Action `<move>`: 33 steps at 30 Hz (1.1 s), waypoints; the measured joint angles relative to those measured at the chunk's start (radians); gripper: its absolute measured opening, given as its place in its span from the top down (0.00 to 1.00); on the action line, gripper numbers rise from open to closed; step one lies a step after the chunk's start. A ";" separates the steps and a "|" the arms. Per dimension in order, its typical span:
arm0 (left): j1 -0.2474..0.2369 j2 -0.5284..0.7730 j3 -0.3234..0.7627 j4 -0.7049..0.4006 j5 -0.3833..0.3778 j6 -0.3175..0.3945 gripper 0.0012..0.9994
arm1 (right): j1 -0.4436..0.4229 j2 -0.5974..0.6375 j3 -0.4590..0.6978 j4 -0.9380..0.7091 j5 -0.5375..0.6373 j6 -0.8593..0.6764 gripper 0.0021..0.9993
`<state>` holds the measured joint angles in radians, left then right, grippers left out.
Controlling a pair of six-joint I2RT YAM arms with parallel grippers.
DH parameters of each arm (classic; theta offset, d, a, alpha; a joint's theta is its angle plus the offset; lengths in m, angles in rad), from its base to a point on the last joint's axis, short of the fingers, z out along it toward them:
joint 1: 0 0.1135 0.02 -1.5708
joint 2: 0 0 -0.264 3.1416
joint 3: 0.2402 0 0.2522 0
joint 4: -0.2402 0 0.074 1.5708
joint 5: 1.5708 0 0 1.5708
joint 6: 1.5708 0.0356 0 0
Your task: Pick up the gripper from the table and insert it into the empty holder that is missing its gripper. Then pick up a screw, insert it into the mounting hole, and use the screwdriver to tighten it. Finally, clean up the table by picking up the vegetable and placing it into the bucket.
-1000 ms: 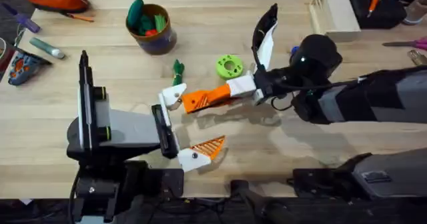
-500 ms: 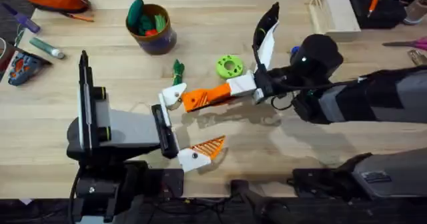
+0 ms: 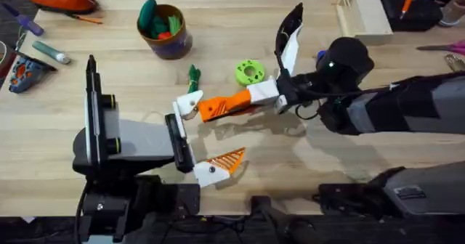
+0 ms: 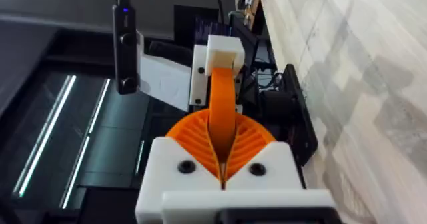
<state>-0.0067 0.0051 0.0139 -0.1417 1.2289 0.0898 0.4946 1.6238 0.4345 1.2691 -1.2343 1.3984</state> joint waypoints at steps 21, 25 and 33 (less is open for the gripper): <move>0.000 0.000 0.000 0.001 -0.003 0.000 0.00 | 0.000 0.000 0.009 -0.005 0.003 -0.058 0.99; 0.000 0.000 0.000 0.001 -0.003 0.000 0.00 | 0.000 0.000 0.009 -0.006 0.003 -0.088 0.99; 0.000 0.000 0.000 0.001 -0.003 0.001 0.00 | 0.000 0.000 0.009 -0.006 -0.001 -0.105 0.99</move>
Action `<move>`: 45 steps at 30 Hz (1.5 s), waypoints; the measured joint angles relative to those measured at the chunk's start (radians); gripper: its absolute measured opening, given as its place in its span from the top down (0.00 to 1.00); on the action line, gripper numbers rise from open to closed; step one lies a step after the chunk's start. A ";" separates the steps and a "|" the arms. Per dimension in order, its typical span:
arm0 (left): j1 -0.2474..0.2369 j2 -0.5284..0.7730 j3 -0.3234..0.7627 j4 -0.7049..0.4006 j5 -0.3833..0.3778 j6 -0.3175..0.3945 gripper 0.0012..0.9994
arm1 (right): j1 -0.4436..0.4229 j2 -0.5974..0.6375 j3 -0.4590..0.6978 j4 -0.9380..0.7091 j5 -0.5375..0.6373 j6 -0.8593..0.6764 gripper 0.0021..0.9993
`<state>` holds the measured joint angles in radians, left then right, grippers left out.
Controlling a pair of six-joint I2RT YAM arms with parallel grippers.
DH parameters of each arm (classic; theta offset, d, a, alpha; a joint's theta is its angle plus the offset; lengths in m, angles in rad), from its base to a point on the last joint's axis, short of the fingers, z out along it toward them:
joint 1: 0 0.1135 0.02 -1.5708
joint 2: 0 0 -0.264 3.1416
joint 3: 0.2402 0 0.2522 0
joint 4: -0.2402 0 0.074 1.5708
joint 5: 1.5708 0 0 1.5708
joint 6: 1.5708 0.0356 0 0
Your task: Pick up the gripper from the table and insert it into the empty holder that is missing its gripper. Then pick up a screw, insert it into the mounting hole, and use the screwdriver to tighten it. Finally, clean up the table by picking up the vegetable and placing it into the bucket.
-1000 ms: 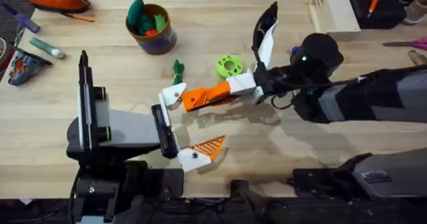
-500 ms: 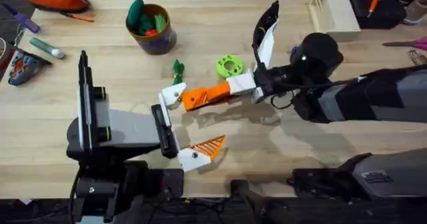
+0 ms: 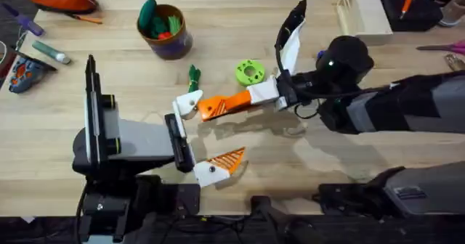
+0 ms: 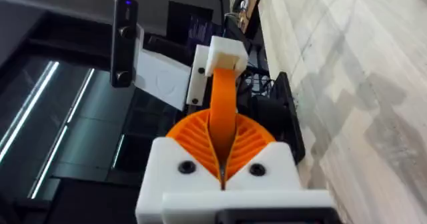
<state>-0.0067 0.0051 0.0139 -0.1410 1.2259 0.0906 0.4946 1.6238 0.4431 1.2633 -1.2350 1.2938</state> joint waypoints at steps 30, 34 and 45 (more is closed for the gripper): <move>0.000 0.000 0.000 0.000 0.000 0.000 0.00 | -0.036 -0.014 -0.018 0.087 -0.046 0.084 0.99; 0.000 0.000 0.000 0.000 0.000 -0.001 0.00 | -0.042 -0.014 -0.028 0.086 -0.049 0.087 0.99; 0.000 0.000 0.000 0.000 0.000 -0.001 0.00 | -0.029 -0.006 -0.029 0.086 -0.045 0.086 0.99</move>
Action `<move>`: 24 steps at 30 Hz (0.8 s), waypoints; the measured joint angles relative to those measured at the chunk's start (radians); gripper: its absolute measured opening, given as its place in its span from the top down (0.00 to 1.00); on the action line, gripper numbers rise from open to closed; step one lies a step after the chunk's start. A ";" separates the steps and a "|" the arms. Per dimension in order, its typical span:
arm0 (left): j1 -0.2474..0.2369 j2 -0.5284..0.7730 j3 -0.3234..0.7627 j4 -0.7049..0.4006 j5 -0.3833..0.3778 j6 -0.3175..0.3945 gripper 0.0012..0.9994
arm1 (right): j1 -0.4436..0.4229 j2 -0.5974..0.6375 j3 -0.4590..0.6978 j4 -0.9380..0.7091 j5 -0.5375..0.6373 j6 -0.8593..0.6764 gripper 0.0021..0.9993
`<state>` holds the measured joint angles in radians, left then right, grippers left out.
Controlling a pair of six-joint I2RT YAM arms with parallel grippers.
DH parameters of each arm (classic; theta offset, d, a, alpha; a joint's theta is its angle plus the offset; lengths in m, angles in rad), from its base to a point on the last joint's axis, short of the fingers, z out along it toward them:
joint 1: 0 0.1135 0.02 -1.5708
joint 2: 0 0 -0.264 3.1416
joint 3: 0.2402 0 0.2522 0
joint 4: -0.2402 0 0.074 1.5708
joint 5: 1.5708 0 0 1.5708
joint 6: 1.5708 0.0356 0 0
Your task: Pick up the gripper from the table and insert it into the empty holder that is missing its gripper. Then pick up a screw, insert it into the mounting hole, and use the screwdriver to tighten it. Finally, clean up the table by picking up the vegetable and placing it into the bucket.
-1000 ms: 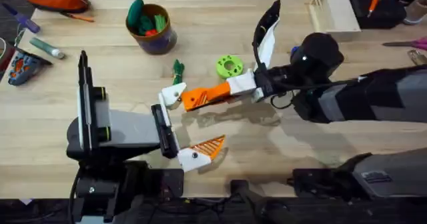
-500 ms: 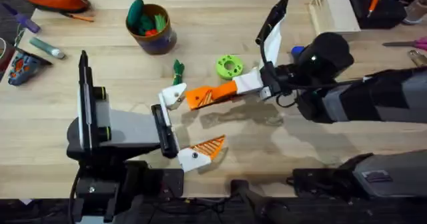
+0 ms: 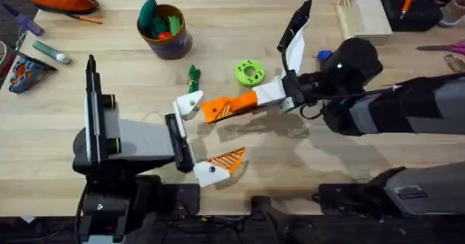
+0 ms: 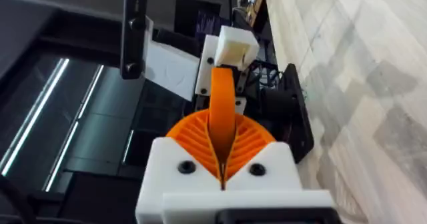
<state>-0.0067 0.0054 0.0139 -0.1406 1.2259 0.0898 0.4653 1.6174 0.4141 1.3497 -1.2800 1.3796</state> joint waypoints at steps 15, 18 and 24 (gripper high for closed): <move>0.000 0.000 0.000 0.000 0.000 0.000 0.00 | 0.013 0.037 0.000 0.000 0.001 -0.001 0.99; 0.000 0.000 0.000 0.000 0.000 0.000 0.00 | 0.021 0.037 0.004 0.000 0.001 -0.001 0.99; 0.000 0.000 0.000 0.000 0.000 0.000 0.00 | 0.023 0.037 0.014 0.000 0.012 -0.003 0.99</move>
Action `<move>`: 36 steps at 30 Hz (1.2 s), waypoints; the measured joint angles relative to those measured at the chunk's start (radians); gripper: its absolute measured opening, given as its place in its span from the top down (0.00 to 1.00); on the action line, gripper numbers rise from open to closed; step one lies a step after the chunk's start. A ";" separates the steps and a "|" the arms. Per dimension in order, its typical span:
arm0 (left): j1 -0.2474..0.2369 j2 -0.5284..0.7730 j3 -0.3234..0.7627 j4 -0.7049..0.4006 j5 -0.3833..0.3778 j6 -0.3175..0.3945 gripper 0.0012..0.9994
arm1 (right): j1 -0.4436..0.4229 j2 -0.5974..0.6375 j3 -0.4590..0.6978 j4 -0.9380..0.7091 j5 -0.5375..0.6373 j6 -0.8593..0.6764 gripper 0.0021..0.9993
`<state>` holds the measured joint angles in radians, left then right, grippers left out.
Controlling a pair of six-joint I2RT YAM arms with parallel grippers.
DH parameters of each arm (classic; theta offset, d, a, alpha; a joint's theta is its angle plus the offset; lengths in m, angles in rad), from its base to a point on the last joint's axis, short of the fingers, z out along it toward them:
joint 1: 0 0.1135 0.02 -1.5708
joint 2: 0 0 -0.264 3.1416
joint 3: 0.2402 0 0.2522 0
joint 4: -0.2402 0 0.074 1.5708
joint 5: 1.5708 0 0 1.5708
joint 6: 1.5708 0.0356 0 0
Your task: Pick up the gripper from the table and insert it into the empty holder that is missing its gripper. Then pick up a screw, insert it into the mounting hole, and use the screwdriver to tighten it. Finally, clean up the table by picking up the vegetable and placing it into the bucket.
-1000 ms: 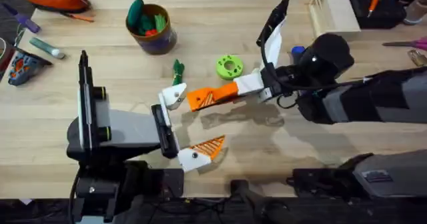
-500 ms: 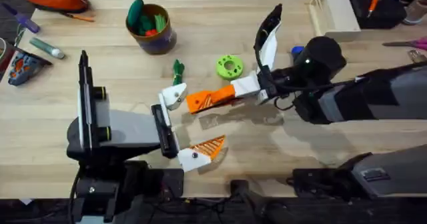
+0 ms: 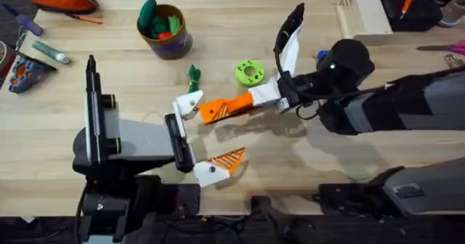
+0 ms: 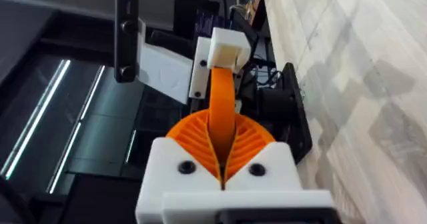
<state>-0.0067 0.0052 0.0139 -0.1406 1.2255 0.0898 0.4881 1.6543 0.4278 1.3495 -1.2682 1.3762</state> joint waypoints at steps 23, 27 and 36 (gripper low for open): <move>0.000 0.000 0.000 0.000 0.000 -0.004 0.00 | 0.003 0.022 0.006 -0.002 0.026 -0.003 0.99; 0.000 0.000 0.000 0.000 0.000 -0.003 0.00 | 0.005 0.023 0.008 0.010 0.026 -0.003 0.99; 0.000 0.000 0.000 0.000 0.000 -0.003 0.00 | 0.015 0.023 0.024 0.000 0.022 -0.003 0.99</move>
<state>-0.0067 0.0051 0.0139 -0.1406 1.2251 0.0868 0.5034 1.6768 0.4519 1.3499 -1.2465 1.3731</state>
